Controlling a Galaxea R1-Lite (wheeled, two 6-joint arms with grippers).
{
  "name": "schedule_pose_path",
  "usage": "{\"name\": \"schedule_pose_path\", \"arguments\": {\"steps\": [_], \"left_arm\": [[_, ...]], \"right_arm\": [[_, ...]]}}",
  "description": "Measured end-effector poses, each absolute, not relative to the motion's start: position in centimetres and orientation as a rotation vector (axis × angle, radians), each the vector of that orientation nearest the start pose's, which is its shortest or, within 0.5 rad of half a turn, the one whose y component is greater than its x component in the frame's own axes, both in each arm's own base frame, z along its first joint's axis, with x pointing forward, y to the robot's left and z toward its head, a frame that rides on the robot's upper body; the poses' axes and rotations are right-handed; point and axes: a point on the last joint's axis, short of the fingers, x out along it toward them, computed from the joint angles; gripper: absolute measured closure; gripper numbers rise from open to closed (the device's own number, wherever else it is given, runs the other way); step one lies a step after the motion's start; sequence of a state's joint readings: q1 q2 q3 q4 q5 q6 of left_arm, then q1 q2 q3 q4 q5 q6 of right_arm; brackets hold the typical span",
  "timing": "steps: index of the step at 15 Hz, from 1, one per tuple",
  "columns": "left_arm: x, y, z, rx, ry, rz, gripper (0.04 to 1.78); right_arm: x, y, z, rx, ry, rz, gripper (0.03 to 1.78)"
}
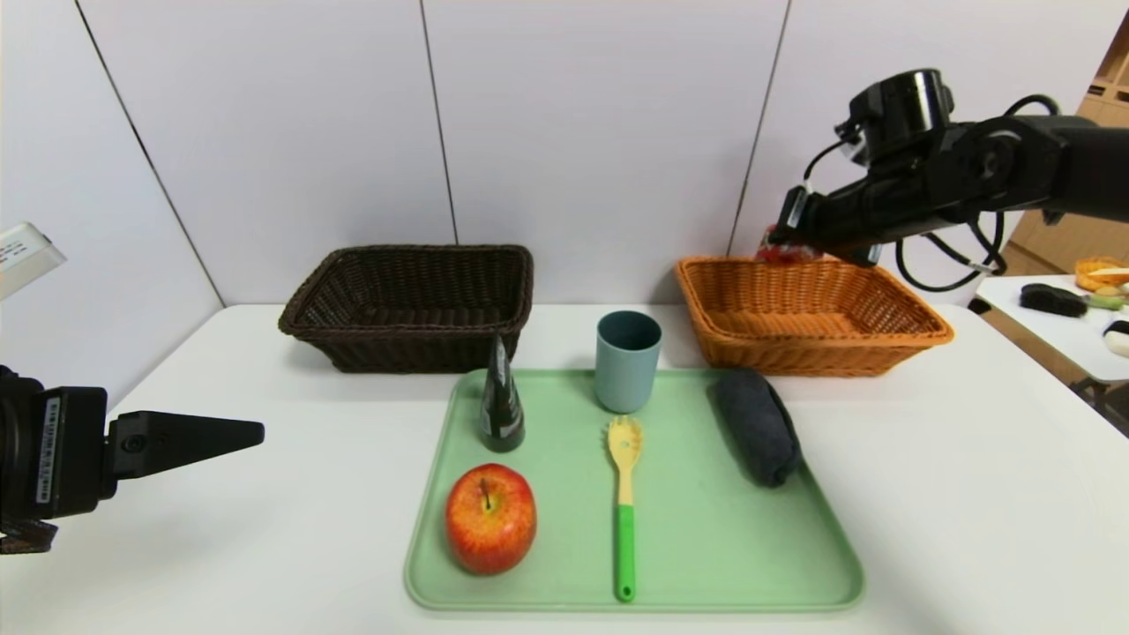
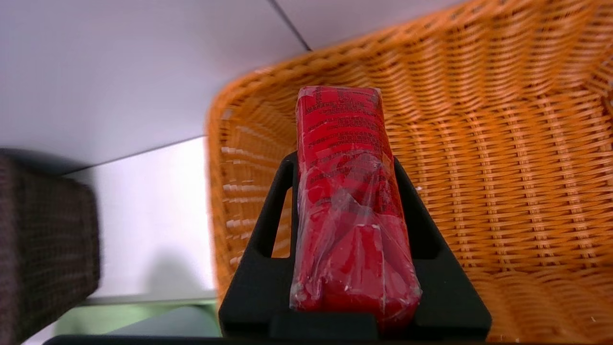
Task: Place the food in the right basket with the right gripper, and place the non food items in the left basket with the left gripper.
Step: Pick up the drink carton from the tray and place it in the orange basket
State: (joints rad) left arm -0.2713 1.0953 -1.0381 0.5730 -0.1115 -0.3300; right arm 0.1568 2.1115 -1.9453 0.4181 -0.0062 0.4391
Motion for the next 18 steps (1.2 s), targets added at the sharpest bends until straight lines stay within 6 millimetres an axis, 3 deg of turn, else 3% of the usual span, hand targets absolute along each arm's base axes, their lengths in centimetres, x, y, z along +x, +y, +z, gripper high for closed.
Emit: {"name": "schedule_pose_path", "arguments": {"steps": [3, 6, 9, 11, 13, 16, 18], "left_arm": [[12.0, -3.6, 27.1, -0.265, 0.692, -0.26, 0.13], [12.1, -3.6, 27.1, -0.264, 0.695, -0.26, 0.13], [12.2, -3.7, 27.0, -0.265, 0.701, -0.258, 0.13], [12.3, -3.7, 26.9, -0.265, 0.705, -0.257, 0.13], [12.3, -3.7, 26.8, -0.265, 0.708, -0.256, 0.13], [12.3, -3.7, 26.8, -0.266, 0.709, -0.255, 0.13], [12.2, -3.7, 26.7, -0.266, 0.712, -0.255, 0.13]], "right_arm": [[43.7, 6.7, 21.5, 0.371, 0.67, -0.005, 1.36], [44.4, 6.6, 20.0, 0.368, 0.701, -0.016, 0.99], [44.4, 6.7, 20.0, 0.362, 0.701, -0.013, 0.71], [44.1, 6.7, 21.6, 0.373, 0.634, 0.006, 0.56], [42.6, 7.5, 24.9, 0.381, 0.532, 0.053, 0.46], [37.4, 11.8, 31.0, 0.377, 0.417, 0.215, 0.35], [32.5, 15.8, 33.3, 0.364, 0.446, 0.354, 0.29]]}}
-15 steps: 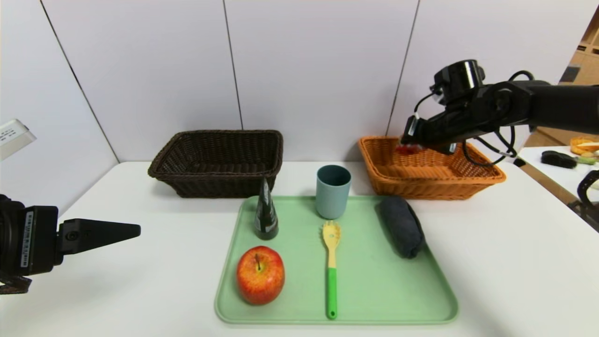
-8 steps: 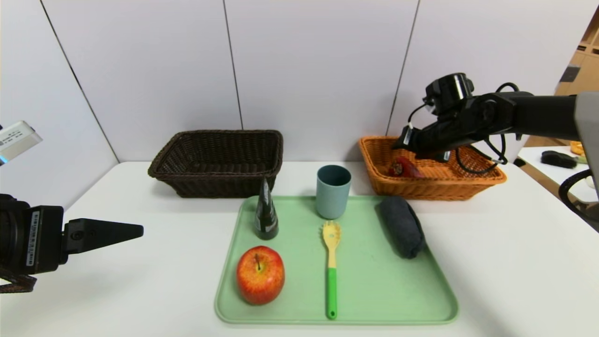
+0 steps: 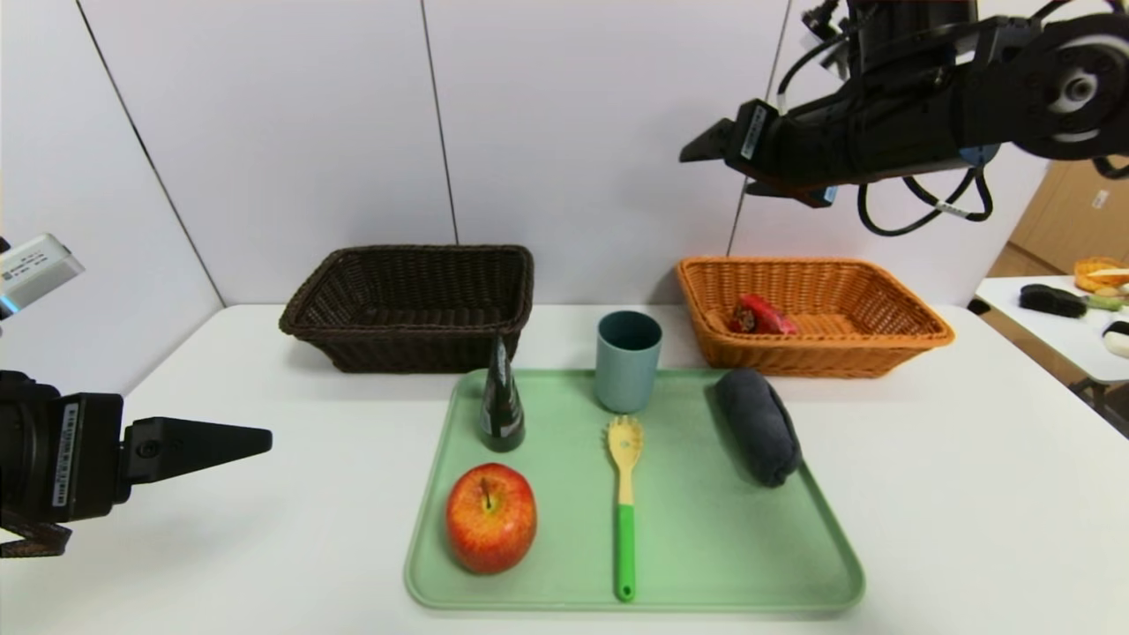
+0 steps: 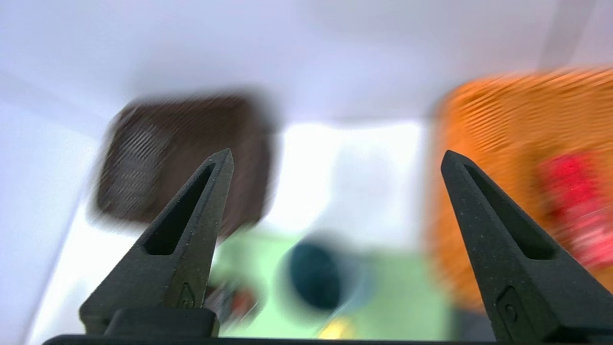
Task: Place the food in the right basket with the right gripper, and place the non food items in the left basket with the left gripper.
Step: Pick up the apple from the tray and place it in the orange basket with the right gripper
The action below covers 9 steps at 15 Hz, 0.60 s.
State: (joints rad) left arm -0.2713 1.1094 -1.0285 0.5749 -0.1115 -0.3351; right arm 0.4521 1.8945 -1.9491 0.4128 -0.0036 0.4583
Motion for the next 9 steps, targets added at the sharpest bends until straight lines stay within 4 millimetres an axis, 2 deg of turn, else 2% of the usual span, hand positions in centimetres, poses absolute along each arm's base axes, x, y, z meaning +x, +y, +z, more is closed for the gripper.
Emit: {"name": "schedule_pose_path", "arguments": {"steps": [2, 5, 7, 9], "left_arm": [[12.2, -3.7, 26.6, -0.267, 0.715, -0.254, 0.13], [11.9, -3.6, 26.6, -0.281, 0.716, -0.249, 0.13], [11.6, -3.5, 26.4, -0.284, 0.718, -0.248, 0.13], [11.0, -3.3, 26.0, -0.284, 0.722, -0.247, 0.13]], "right_arm": [[27.7, 19.3, 33.7, 0.353, 0.585, 0.463, 0.25], [22.3, 23.4, 32.3, 0.391, 0.856, 0.523, 0.2], [20.5, 25.3, 30.8, 0.394, 0.995, 0.502, 0.18], [19.7, 27.2, 29.6, 0.373, 1.052, 0.509, 0.16]]}}
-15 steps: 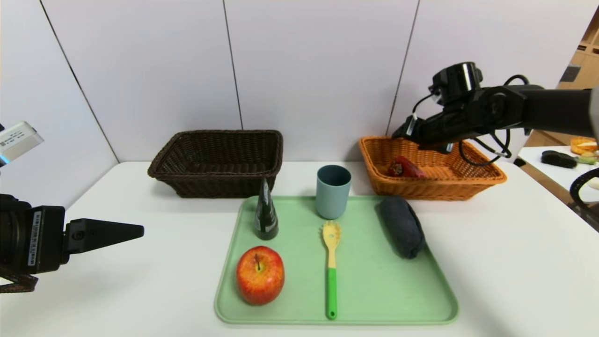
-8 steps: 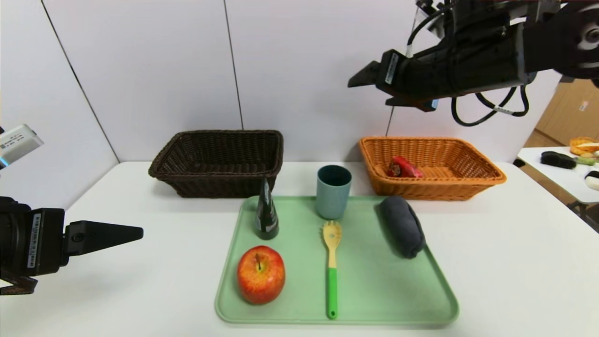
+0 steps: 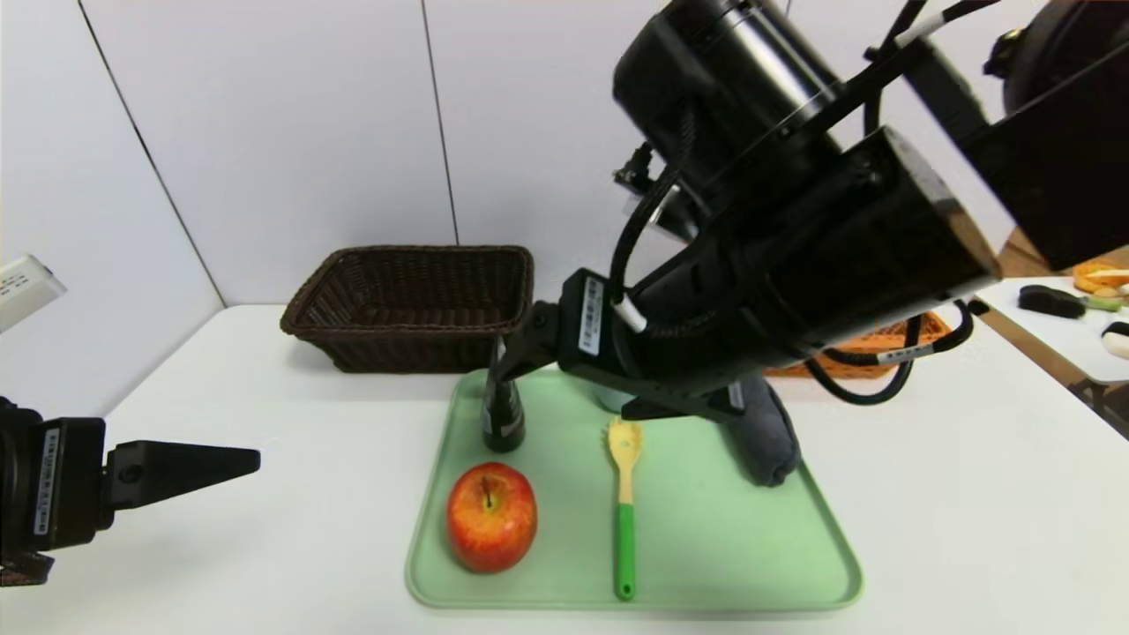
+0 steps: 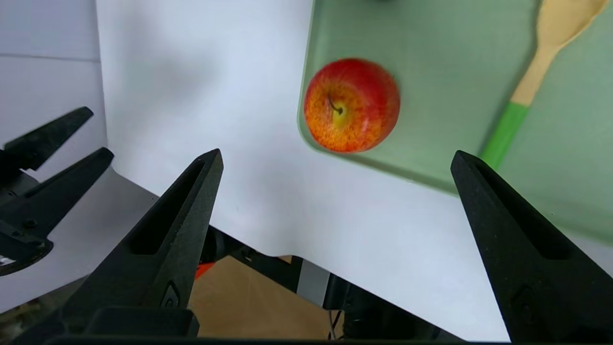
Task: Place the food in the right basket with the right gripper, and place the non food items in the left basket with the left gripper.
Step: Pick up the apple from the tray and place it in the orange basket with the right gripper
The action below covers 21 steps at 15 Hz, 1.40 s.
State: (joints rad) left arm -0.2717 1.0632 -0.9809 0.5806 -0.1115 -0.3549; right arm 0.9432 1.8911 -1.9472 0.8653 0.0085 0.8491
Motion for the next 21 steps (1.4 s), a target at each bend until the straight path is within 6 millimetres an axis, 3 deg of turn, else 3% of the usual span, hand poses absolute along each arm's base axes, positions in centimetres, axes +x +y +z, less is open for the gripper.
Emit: {"name": "schedule_pose_path", "arguments": {"steps": [9, 21], "left_arm": [[9.1, -2.8, 25.0, -0.29, 0.71, -0.247, 0.13], [7.9, -2.5, 24.5, -0.29, 0.701, -0.25, 0.13]], "right_arm": [[19.1, 33.2, 23.1, 0.182, 1.138, 0.453, 0.12], [20.2, 35.8, 19.5, 0.05, 1.049, 0.4, 0.12]]}}
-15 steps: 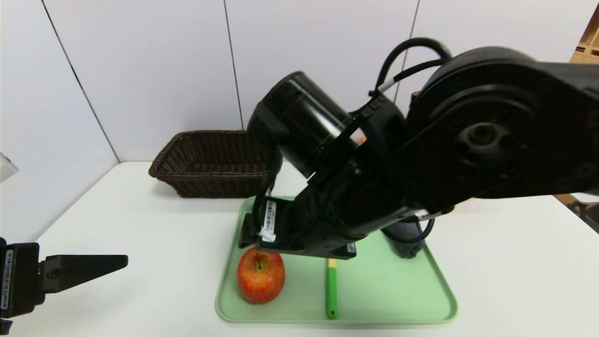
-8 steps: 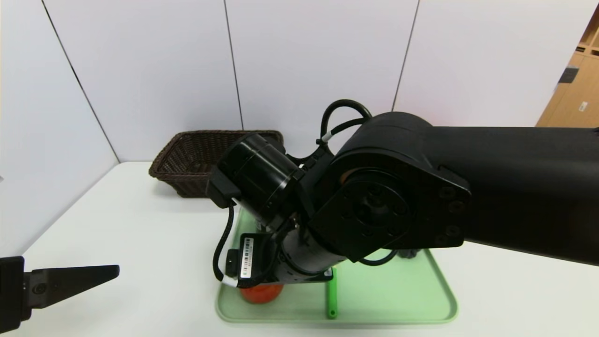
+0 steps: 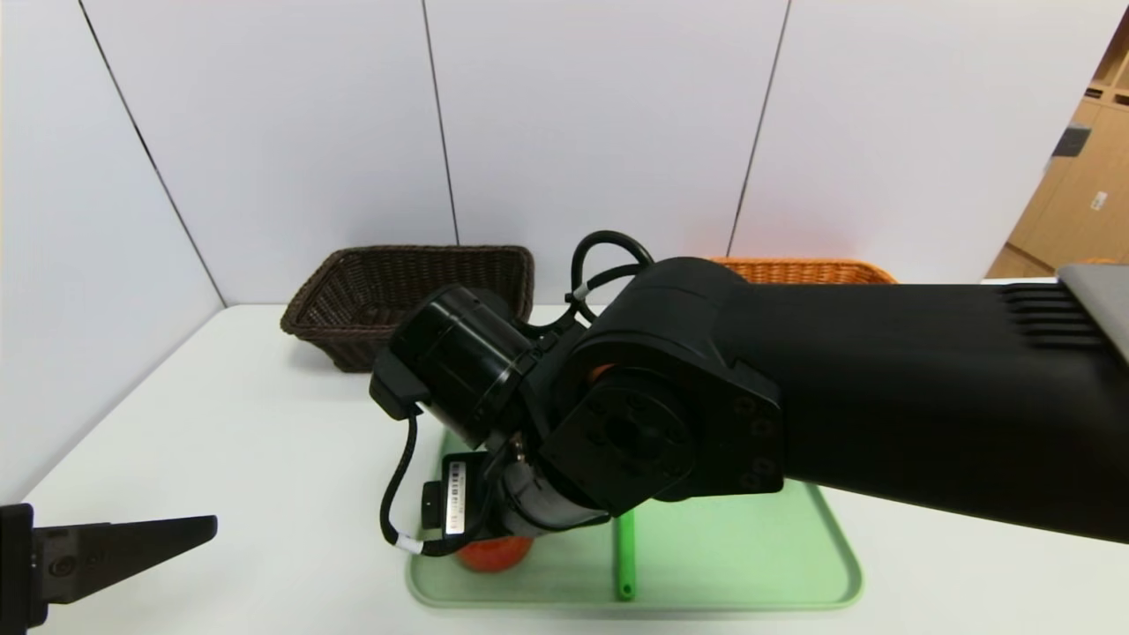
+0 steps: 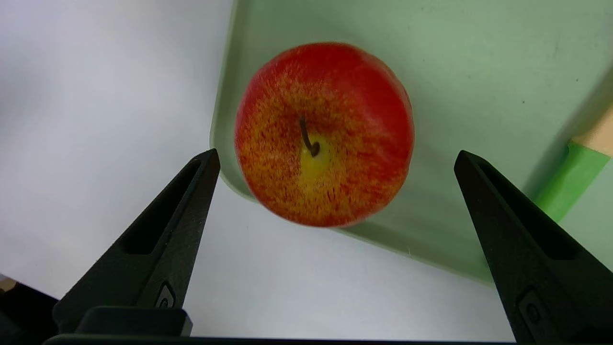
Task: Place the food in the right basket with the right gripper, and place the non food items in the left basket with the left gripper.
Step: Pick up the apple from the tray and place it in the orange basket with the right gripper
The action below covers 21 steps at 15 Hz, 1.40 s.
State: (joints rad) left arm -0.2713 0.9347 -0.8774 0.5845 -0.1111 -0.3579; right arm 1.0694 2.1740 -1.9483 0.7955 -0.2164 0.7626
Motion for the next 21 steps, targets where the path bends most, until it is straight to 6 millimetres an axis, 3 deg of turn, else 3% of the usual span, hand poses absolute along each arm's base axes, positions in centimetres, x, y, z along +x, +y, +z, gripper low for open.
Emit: {"name": "schedule_pose_path", "arguments": {"steps": [21], "left_arm": [[7.8, -2.4, 23.9, -0.285, 0.718, -0.249, 0.13]], "right_arm": [[22.2, 37.8, 15.3, 0.006, 1.041, 0.403, 0.11]]}}
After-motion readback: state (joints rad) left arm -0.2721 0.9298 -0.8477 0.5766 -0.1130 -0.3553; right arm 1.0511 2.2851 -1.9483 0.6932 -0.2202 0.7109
